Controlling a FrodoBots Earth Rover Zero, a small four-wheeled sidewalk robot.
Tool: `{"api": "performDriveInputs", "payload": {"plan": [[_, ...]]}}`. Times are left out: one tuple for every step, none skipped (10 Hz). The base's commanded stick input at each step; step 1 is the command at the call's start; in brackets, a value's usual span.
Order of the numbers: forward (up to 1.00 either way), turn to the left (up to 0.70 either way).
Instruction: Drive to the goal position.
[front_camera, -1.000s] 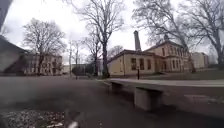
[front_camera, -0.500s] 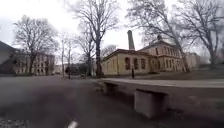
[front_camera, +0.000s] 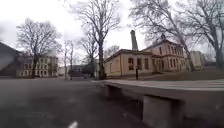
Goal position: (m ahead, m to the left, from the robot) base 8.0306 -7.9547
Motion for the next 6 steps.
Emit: {"api": "performDriveInputs", "payload": {"plan": [[0.70,0.35],[0.70,0.35],[0.70,0.35],[0.70,0.35],[0.70,0.31],[0.70,0.04]]}}
